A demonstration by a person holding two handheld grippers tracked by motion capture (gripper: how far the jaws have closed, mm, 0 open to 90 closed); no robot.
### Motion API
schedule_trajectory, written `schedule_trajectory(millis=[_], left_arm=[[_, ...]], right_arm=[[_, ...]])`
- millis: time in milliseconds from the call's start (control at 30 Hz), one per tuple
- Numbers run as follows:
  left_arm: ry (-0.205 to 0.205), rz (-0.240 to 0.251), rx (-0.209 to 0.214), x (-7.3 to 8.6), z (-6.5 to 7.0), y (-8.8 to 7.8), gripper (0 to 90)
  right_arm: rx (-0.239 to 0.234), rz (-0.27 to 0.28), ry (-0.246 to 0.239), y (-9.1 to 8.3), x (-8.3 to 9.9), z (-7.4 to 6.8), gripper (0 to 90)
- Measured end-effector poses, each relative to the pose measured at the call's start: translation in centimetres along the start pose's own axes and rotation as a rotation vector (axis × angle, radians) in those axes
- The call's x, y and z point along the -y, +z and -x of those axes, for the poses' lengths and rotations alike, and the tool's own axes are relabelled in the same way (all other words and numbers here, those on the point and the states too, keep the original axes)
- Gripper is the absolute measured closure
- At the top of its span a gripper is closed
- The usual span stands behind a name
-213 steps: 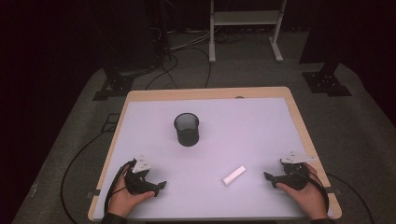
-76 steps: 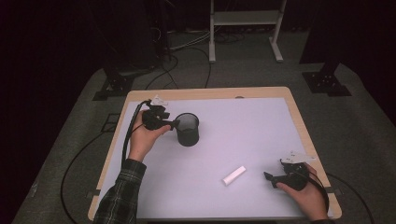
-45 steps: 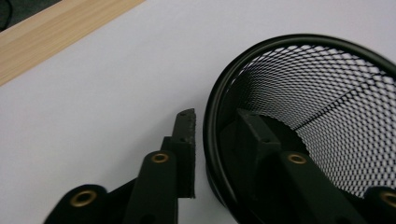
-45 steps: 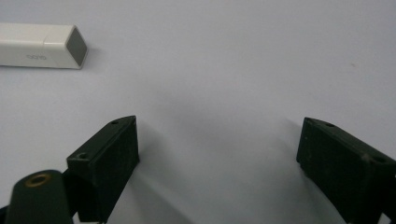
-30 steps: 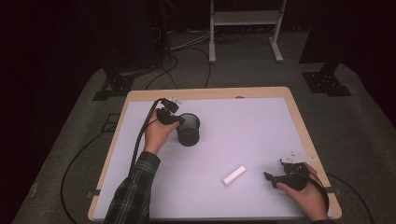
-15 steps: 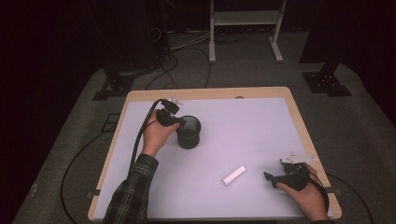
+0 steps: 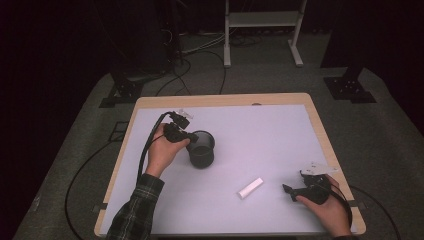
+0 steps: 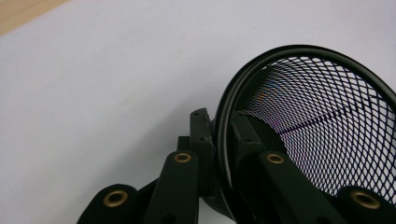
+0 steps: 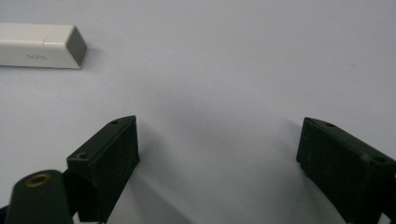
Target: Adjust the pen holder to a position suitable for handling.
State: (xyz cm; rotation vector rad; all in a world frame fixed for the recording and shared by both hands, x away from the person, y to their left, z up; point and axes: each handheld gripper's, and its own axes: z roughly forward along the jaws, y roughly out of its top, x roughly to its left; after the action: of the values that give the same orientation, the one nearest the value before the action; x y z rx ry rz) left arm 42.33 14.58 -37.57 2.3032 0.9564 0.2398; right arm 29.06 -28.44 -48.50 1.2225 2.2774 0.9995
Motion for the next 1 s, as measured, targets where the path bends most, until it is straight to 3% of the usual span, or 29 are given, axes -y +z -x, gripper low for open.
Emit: schedule_trajectory(millis=[367, 600, 1000], left_arm=[[0.002, -0.022, 0.010, 1.6, 1.4, -0.9, 82.5], [0.009, -0.016, 0.058, 2.3, 2.4, -1.2, 82.5], [0.028, -0.034, 0.077, 3.4, 3.9, -1.0, 82.5]], right_arm=[[0.000, 0.000, 0.000, 0.0, 0.0, 0.0, 11.9], [0.001, 0.000, -0.003, 0.0, 0.0, 0.0, 11.9], [0.001, 0.000, -0.001, 0.0, 0.0, 0.0, 11.9]])
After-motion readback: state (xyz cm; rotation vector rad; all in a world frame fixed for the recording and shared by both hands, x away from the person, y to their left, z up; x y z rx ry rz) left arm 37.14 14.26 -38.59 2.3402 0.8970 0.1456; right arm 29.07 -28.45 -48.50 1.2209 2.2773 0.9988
